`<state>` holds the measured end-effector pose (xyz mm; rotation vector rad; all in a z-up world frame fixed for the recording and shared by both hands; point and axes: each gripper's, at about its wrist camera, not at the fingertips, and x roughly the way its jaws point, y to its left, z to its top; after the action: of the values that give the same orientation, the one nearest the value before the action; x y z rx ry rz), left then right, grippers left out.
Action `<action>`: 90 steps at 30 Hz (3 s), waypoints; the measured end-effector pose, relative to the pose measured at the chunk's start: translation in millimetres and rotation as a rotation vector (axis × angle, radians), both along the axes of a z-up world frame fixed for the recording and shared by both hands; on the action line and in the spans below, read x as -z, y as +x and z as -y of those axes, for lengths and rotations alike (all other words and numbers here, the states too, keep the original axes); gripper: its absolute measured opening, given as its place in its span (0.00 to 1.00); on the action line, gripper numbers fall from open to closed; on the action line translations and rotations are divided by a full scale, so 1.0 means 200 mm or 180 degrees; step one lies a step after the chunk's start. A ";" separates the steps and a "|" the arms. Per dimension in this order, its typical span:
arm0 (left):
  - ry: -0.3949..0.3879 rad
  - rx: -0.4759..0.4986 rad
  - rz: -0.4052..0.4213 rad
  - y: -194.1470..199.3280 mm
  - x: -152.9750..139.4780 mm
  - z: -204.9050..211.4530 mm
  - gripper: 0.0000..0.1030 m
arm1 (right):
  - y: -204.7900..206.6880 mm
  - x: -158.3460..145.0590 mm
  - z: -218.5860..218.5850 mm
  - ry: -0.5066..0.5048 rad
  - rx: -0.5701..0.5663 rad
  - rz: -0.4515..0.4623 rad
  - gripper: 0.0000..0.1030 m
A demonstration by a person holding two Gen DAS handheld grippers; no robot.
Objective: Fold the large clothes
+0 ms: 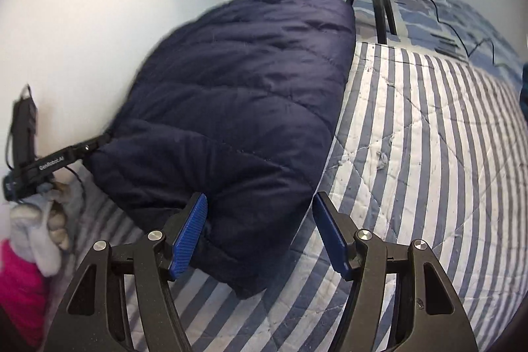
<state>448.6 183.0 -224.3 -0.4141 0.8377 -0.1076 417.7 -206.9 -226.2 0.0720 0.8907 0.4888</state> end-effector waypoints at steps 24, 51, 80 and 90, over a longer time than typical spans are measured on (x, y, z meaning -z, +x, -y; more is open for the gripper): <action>-0.0810 0.0342 -0.0414 0.12 0.12 -0.03 0.28 | 0.10 0.21 0.13 0.1518 0.0031 -0.0774 0.28; -0.0087 0.1448 -0.0649 -1.10 -0.10 1.00 0.16 | -0.99 -0.08 0.79 0.0090 0.0082 -0.0748 0.18; 0.0540 0.1231 0.0084 -0.51 -0.48 1.19 0.28 | -0.42 -0.43 0.81 -0.0263 0.0286 0.0541 0.16; 0.0657 0.0980 -0.0164 -0.38 -0.12 1.21 0.28 | 0.00 -0.11 0.52 -0.0557 0.0100 0.0237 0.16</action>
<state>371.8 -59.8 -199.8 -0.0920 0.9493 -0.2937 418.6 -310.5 -204.6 -0.0912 0.8546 0.3804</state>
